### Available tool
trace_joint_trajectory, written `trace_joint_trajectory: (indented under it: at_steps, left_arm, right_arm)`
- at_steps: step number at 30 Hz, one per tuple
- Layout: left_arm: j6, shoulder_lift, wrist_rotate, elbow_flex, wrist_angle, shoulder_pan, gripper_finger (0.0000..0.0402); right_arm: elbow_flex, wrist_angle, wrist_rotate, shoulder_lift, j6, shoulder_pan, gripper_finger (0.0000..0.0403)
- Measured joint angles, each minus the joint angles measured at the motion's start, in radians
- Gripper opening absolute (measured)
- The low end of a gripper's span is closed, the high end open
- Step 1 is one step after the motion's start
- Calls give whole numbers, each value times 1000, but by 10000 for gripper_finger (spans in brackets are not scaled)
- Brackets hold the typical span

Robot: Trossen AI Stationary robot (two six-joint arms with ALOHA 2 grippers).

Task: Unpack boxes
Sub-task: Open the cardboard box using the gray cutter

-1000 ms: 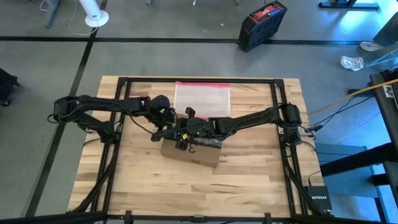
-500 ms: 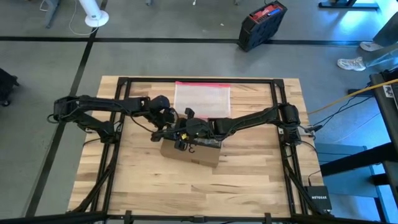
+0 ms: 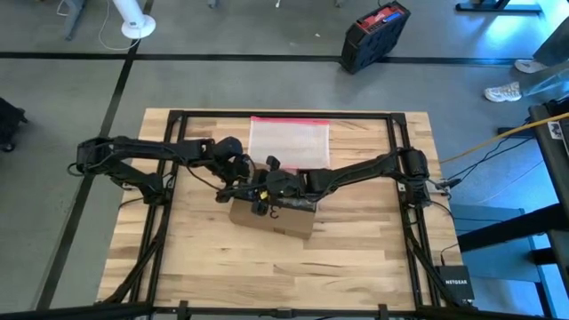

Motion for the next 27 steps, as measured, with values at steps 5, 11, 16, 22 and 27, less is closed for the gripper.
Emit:
trace_joint_trajectory:
  at_steps: [5, 11, 16, 22, 27]
  left_arm:
    - [-2, -1, 1, -15, 20, 0, 249]
    - [-2, -1, -1, -15, 20, 0, 249]
    - [-2, -1, -4, -15, 19, 0, 249]
    - [-2, -1, -7, -15, 17, 0, 249]
    - [-2, -1, -8, -15, 17, 0, 249]
  right_arm:
    - [-1, -63, 8, -18, 4, 11, 63]
    - [-2, -131, 17, -43, 1, 18, 63]
    - [-3, -200, 21, -68, 0, 19, 63]
    - [-3, -325, 21, -109, 4, 27, 63]
    - [-3, -428, 5, -140, 16, 33, 63]
